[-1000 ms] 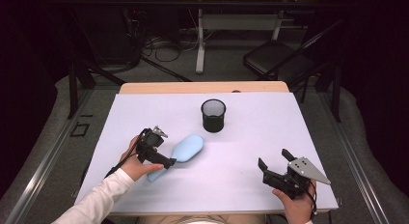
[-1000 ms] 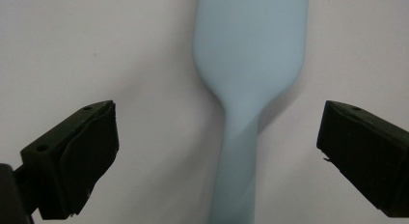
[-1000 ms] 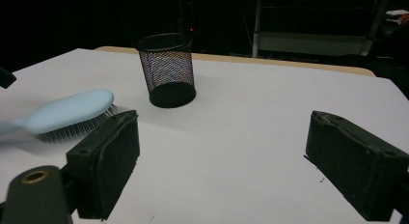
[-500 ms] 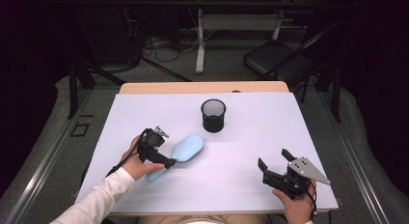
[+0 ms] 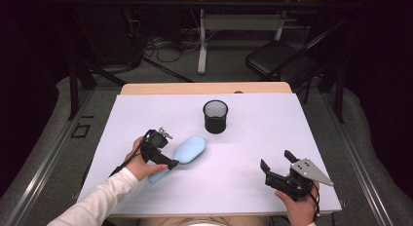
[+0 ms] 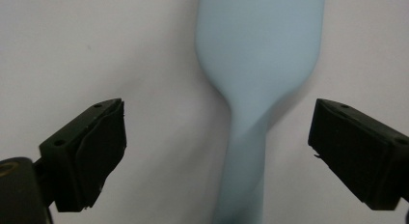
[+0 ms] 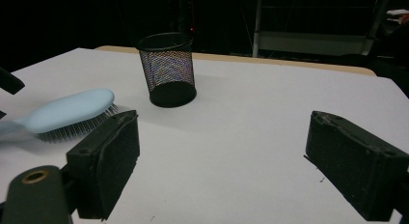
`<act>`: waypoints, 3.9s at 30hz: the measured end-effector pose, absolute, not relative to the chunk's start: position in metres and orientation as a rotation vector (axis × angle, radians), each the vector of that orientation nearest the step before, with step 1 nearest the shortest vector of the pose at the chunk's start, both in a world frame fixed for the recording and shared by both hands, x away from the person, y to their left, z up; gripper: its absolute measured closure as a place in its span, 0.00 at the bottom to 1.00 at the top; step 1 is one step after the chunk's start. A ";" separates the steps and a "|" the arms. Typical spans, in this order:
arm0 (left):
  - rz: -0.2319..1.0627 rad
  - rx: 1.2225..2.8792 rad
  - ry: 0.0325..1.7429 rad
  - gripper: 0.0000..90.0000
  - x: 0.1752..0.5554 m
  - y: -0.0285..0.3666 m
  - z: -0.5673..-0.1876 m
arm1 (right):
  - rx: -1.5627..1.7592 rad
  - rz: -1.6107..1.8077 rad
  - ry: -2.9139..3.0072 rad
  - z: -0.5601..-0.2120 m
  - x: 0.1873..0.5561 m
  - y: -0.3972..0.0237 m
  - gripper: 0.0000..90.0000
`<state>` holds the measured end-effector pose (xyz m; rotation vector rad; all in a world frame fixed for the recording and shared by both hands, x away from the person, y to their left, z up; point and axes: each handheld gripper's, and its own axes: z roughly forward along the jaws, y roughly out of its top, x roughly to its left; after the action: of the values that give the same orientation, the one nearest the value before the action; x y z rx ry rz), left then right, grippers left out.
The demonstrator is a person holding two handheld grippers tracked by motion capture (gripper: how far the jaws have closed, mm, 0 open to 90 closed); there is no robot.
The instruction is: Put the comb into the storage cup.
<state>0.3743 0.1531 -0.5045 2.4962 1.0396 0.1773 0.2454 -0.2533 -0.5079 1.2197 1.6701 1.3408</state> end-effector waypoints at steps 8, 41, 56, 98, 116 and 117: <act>0.164 2.521 1.038 0.16 0.376 0.149 -0.507 | 1.220 1.339 1.672 -0.508 0.245 -0.253 0.13; 0.112 2.647 0.980 0.42 0.372 0.138 -0.515 | 1.218 1.337 1.675 -0.508 0.245 -0.253 0.13; 0.115 2.687 0.943 0.55 0.373 0.133 -0.519 | 1.219 1.341 1.672 -0.508 0.246 -0.254 0.13; 0.100 2.713 0.929 0.74 0.377 0.125 -0.528 | 1.221 1.347 1.681 -0.509 0.246 -0.253 0.15; 0.098 2.696 0.941 0.74 0.378 0.127 -0.528 | 1.220 1.344 1.685 -0.509 0.246 -0.253 0.15; 0.096 2.694 0.943 0.74 0.378 0.127 -0.528 | 1.219 1.342 1.686 -0.509 0.246 -0.253 0.15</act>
<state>0.3776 0.1271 -0.5284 2.6938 0.9430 0.0958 0.2465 -0.2534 -0.5093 1.2188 1.6857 1.3419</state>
